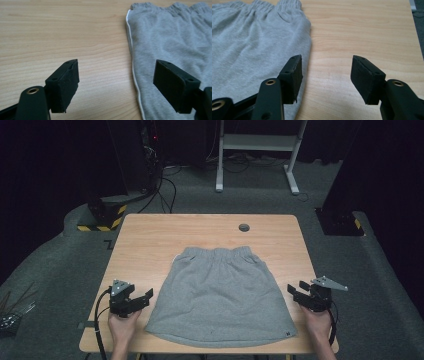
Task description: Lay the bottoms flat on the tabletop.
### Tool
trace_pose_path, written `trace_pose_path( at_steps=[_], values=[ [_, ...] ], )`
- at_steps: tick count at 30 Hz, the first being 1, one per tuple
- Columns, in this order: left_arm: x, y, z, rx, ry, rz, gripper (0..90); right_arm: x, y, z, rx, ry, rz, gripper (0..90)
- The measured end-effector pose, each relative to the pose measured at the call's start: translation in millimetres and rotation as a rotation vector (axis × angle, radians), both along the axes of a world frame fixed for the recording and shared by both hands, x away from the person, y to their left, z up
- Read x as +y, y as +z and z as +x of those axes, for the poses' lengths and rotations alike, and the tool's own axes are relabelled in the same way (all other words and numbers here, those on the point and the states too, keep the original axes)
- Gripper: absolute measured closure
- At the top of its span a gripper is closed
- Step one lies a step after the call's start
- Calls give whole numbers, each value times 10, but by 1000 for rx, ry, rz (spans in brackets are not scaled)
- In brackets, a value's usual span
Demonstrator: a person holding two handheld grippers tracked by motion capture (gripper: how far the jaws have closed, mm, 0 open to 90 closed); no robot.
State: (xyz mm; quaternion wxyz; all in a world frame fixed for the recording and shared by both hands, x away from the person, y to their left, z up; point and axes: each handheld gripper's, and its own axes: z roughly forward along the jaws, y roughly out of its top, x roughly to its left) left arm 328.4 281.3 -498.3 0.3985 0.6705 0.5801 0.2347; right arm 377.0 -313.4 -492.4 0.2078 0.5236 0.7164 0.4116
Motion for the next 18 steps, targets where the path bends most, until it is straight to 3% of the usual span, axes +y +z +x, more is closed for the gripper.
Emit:
trace_pose_path(
  at_steps=[12, 14, 18],
  values=[
    [69, -124, 31, 21, 44, 27, 231, -38, -150, 69, 49, -42, -36, 437],
    [68, -137, 45, 3, 64, 58, 247, -42, -181, 74, 53, -45, -48, 437],
    [64, -172, 105, 17, 76, 78, 248, -74, -256, 104, 69, -65, -64, 434]
  ],
)
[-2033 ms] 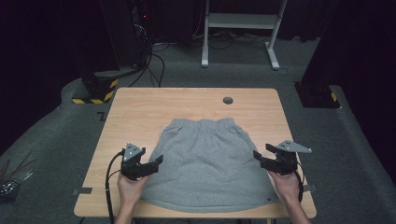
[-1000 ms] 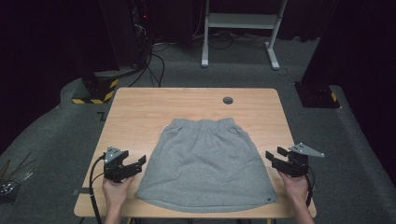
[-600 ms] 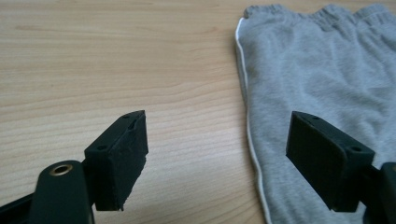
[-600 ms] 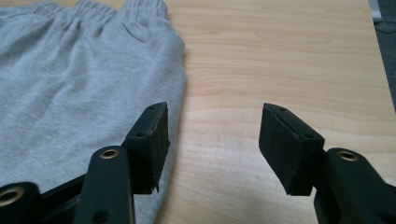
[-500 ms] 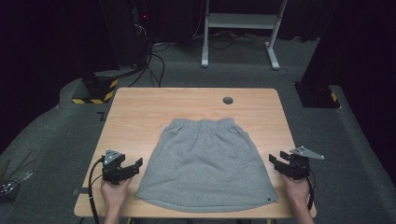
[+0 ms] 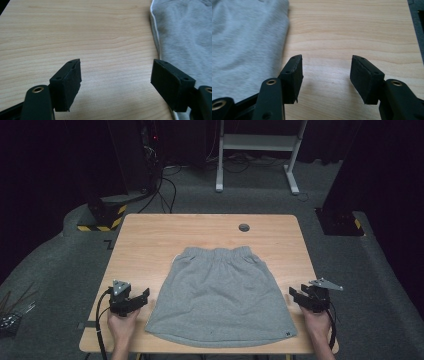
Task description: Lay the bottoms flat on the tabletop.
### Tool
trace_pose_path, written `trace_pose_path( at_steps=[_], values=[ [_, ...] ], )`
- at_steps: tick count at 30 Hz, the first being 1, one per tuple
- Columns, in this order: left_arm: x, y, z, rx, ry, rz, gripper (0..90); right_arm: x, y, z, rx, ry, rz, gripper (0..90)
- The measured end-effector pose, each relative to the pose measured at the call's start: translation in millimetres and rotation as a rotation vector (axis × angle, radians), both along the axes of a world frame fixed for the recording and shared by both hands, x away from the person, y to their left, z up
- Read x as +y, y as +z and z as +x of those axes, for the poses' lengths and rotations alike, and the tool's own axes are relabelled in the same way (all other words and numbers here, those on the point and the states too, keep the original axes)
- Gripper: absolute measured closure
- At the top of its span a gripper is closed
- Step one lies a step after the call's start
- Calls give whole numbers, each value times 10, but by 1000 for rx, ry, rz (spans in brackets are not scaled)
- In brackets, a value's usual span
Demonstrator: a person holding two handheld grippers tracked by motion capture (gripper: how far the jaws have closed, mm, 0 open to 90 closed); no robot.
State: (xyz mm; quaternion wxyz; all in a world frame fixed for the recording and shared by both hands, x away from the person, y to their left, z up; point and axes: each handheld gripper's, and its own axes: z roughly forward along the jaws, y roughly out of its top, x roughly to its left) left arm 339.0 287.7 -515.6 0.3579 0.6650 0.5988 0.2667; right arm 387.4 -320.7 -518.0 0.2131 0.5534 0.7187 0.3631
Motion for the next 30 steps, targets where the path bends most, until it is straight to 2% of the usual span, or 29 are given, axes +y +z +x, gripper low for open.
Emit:
trace_pose_path(
  at_steps=[3, 5, 9, 17, 20, 22, 25, 27, 30],
  values=[
    [-5, -4, 30, 4, 8, 14, 249, 1, -29, 5, 14, -13, -13, 432],
    [-9, -3, 48, 3, 8, 25, 249, 6, -30, 11, 7, -10, -35, 433],
    [-12, -19, 71, 7, 11, 37, 249, 7, -30, 24, 2, -16, -46, 427],
    [-21, -98, 100, 36, 22, 70, 246, 82, -38, 32, 7, -5, -126, 390],
    [-22, -120, 109, 54, 19, 86, 245, 76, -39, 37, 13, -1, -116, 372],
    [-28, -121, 109, 48, 23, 89, 243, 78, -40, 34, 12, 1, -118, 371],
    [-26, -121, 112, 54, 21, 89, 240, 78, -40, 33, 12, 0, -117, 369],
    [-18, -128, 131, 78, 17, 79, 232, 78, -40, 33, 12, -1, -117, 369],
    [-28, -131, 133, 78, 23, 90, 218, 80, -41, 32, 11, -5, -119, 361]
  ],
)
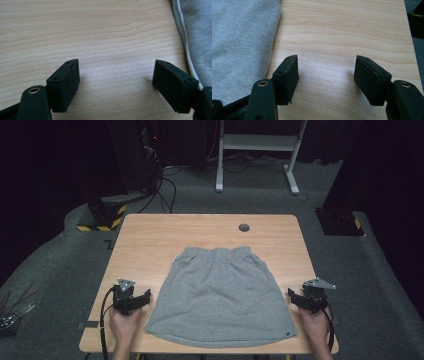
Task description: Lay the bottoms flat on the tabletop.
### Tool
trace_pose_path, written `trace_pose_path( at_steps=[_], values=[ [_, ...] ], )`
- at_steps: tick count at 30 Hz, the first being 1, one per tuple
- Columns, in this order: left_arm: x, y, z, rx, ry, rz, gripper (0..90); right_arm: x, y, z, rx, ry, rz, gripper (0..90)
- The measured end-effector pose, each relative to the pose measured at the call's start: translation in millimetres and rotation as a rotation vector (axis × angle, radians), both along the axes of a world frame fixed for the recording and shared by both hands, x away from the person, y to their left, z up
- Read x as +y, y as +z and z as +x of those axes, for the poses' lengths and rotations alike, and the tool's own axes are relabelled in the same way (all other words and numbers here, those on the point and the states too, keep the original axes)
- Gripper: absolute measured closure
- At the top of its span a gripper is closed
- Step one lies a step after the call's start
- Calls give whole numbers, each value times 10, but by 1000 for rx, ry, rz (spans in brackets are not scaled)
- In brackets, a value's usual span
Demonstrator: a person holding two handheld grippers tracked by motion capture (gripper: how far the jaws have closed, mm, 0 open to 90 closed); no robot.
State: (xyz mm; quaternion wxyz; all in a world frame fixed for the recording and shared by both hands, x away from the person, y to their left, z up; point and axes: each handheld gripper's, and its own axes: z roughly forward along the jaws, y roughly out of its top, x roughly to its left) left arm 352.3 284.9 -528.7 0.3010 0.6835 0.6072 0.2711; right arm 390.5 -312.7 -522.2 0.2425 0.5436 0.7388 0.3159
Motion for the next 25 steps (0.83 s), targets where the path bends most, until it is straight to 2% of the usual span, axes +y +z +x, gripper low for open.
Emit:
trace_pose_path(
  at_steps=[4, 25],
  values=[
    [-1, 0, -4, 2, 11, -2, 217, 1, -1, -3, -1, 0, -1, 361],
    [-4, -1, -4, -1, 3, -5, 217, 2, -1, -2, -1, -1, 0, 359]
  ],
)
